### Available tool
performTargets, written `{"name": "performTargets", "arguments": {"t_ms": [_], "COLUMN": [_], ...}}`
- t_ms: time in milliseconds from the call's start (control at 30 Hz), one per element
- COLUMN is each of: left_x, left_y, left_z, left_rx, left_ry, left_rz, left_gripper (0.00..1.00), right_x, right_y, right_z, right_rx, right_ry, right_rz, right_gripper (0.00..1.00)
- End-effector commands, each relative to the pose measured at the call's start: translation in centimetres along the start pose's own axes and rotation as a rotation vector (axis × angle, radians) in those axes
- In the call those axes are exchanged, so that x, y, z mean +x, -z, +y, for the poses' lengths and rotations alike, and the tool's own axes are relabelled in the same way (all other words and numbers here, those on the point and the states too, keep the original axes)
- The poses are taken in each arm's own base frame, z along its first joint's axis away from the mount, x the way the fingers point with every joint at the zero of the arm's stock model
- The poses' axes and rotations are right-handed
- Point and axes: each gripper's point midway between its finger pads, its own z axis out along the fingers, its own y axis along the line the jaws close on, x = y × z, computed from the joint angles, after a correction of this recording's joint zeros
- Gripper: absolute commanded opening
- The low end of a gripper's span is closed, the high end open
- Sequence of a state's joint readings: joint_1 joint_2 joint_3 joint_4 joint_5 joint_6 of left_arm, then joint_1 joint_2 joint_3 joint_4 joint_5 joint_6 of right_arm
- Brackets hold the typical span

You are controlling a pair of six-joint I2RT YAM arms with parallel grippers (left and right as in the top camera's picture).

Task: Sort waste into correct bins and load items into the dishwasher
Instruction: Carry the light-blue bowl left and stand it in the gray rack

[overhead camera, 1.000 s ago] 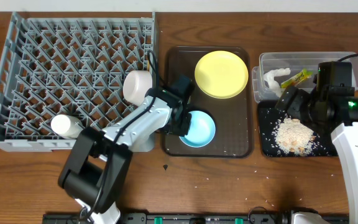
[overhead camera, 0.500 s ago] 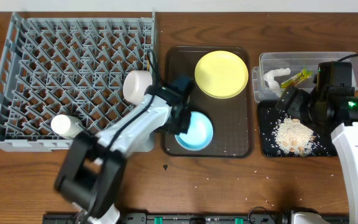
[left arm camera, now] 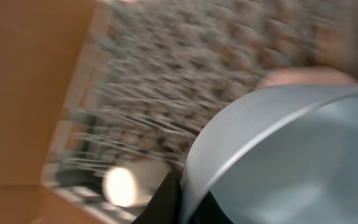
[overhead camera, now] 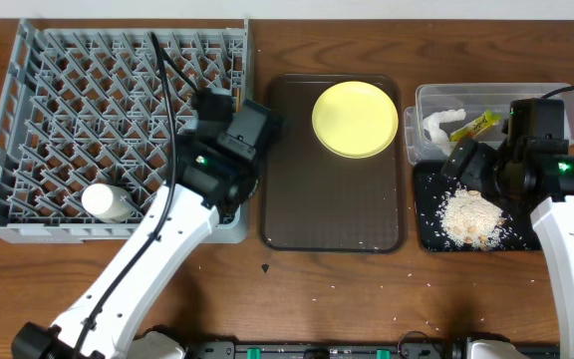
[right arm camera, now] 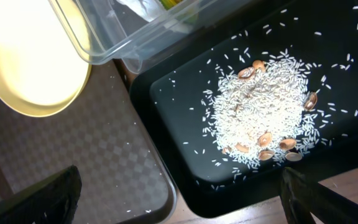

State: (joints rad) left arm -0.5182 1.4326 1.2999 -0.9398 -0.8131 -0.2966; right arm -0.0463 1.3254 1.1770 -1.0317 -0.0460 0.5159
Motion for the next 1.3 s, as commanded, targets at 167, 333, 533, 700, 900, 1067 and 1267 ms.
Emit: {"name": "performTargets", "arguments": {"t_ms": [167, 333, 533, 700, 900, 1067, 1267], "left_x": [-2.6, -2.2, -1.2, -0.8, 0.2, -0.1, 0.3], "left_y": [-4.1, -7.2, -10.9, -12.3, -13.6, -13.2, -13.6], "left_z": [9.3, 9.6, 7.2, 5.6, 3.8, 3.0, 1.1], "left_rx": [-0.584, -0.692, -0.704, -0.693, -0.594, -0.58, -0.49], "left_ry": [0.019, -0.004, -0.09, -0.116, -0.116, -0.127, -0.129], "left_rz": [-0.045, -0.001, 0.054, 0.063, 0.094, 0.077, 0.086], "left_gripper": [0.07, 0.07, 0.08, 0.07, 0.07, 0.08, 0.07], "right_x": [-0.3, -0.3, -0.3, -0.3, -0.3, -0.3, -0.3], "right_y": [0.5, 0.5, 0.5, 0.5, 0.5, 0.5, 0.5], "right_z": [-0.1, -0.1, -0.1, -0.1, -0.1, -0.1, -0.1], "right_rx": [0.002, 0.002, 0.002, 0.002, 0.002, 0.002, 0.002], "right_ry": [0.0, 0.0, 0.0, 0.0, 0.0, 0.0, 0.0], "right_rz": [-0.022, -0.021, -0.022, -0.022, -0.021, -0.022, -0.021], "right_gripper": [0.99, 0.99, 0.99, 0.99, 0.99, 0.99, 0.99]}}
